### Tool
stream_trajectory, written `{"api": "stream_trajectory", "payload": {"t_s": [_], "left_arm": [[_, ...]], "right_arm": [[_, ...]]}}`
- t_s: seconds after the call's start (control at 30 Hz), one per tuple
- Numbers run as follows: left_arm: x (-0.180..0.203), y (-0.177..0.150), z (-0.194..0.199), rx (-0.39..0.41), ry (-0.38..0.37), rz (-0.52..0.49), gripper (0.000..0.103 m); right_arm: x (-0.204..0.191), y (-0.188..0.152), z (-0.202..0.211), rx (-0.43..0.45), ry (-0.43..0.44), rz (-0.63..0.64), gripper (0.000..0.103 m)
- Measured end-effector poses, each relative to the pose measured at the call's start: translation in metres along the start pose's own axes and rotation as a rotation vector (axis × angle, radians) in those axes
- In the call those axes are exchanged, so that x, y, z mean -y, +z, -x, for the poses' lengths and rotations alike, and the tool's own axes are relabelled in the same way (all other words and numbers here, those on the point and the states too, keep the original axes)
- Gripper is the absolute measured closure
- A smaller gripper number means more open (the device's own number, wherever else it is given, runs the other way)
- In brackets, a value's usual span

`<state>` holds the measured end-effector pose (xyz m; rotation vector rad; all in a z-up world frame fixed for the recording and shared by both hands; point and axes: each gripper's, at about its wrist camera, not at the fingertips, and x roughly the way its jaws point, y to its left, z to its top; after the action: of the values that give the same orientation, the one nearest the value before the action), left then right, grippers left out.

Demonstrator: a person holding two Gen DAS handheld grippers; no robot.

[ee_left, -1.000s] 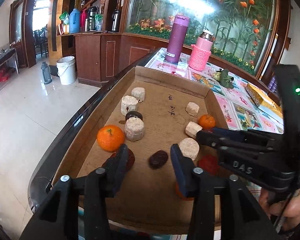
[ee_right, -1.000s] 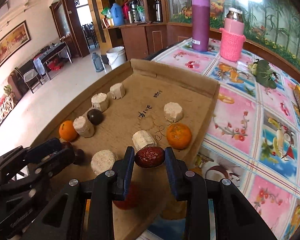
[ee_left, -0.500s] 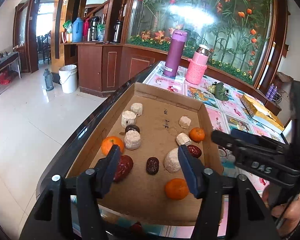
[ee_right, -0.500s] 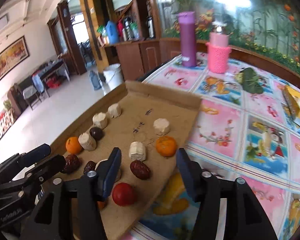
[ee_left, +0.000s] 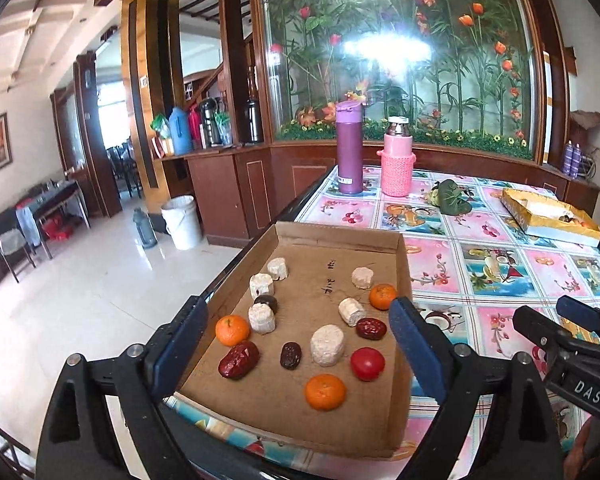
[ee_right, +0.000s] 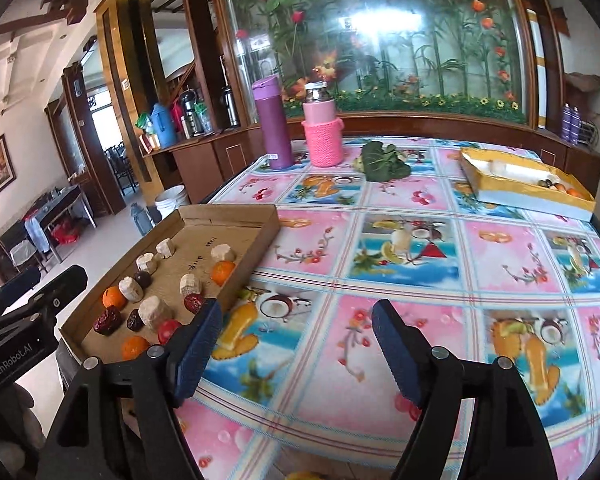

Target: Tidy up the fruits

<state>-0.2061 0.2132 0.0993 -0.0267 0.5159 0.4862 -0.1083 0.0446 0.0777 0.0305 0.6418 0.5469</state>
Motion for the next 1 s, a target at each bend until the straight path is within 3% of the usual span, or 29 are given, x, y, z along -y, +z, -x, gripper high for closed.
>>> {"api": "stream_trajectory", "payload": {"t_s": [0.4,0.7,1.0], "left_arm": [[0.044,0.005,0.029,0.086,0.06,-0.089,0.006],[0.048,0.001,0.046,0.162,0.155,-0.068,0.002],[0.043,-0.004,0.047,0.145,0.13,-0.043,0.0]], "right_arm": [[0.017,-0.019,0.028,0.055,-0.038,-0.004,0.016],[0.02,-0.023,0.032,0.06,-0.033,-0.011,0.015],[0.013,-0.028,0.035,0.067,-0.049,0.026,0.012]]}}
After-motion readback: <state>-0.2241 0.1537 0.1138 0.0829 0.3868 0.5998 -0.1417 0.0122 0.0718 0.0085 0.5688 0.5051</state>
